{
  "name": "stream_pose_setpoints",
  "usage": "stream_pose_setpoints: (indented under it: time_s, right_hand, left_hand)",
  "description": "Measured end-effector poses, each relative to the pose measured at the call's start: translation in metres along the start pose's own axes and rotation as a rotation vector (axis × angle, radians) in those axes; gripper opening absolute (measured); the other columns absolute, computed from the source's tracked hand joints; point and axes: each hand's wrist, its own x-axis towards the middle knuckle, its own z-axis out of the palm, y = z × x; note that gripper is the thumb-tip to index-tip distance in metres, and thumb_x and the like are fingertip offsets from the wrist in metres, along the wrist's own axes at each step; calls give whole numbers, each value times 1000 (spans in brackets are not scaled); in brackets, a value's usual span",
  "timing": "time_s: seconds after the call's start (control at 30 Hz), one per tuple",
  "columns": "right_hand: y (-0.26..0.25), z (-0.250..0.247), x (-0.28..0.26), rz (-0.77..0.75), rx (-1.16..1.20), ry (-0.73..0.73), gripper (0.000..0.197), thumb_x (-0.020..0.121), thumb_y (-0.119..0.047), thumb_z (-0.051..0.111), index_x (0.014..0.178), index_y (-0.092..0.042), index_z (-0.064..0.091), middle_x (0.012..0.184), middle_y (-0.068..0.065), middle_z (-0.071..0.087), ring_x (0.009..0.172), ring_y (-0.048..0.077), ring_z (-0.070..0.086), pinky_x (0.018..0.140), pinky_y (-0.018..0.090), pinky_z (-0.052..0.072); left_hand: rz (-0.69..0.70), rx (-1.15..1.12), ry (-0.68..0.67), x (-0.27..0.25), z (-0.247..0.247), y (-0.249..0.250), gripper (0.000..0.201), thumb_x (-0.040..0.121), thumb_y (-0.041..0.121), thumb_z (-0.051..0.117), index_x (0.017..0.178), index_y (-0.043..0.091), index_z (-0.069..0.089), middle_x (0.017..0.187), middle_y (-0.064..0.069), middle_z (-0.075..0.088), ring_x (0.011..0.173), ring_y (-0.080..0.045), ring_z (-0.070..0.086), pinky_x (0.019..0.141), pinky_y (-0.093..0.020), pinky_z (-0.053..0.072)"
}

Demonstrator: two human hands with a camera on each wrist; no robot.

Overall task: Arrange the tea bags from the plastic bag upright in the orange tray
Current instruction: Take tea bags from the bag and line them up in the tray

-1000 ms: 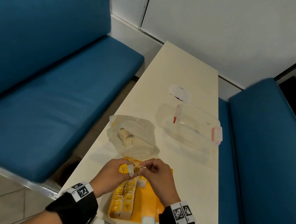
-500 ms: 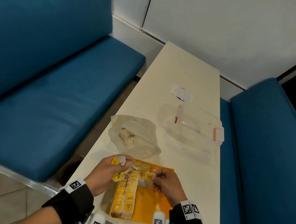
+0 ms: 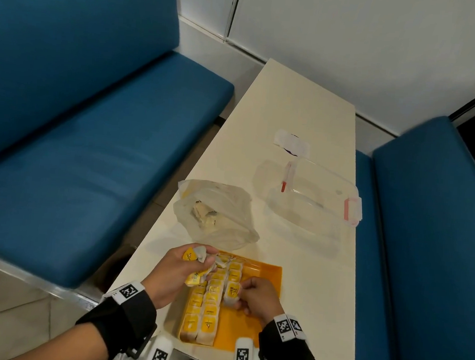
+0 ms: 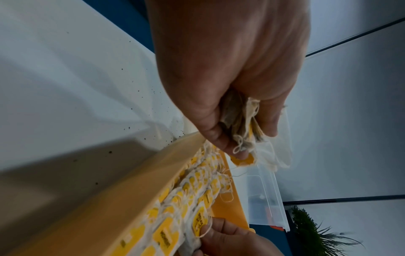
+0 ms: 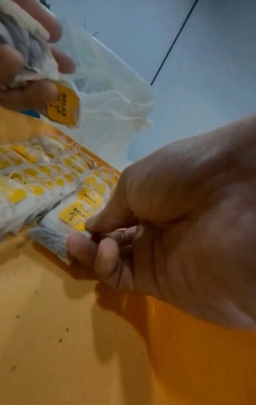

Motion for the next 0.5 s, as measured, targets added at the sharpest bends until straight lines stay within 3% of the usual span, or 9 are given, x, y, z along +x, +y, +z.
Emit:
stream_pose_setpoints:
  time_s: [0.23,0.33,0.5]
  right_hand:
    - [2,10,3,-54,11,68,9,90,-1,56,89,-10,60,70,13,69,47,15,62,42,24,46]
    - [3,11,5,-66,5,103,8,92,-4,55,96,-7,61,79,16,71,46,13,63,44,24,48]
    - [3,14,8,-77,63,131,4,94,-5,58,92,-7,61,84,19,71,51,17,66,48,27,54]
  left_hand:
    - [-11,38,6,-1,0,1,32,86,20,74,115,9,72,114,-14,75,108,-33,71,88,-41,58]
    - [-13,52,17,-1,0,1,31,85,21,75,114,11,73,114,-14,75,109,-32,71,93,-44,57]
    - [-17,71,26,0,0,2,29,84,22,76,111,13,75,114,-13,75,109,-33,71,96,-47,56]
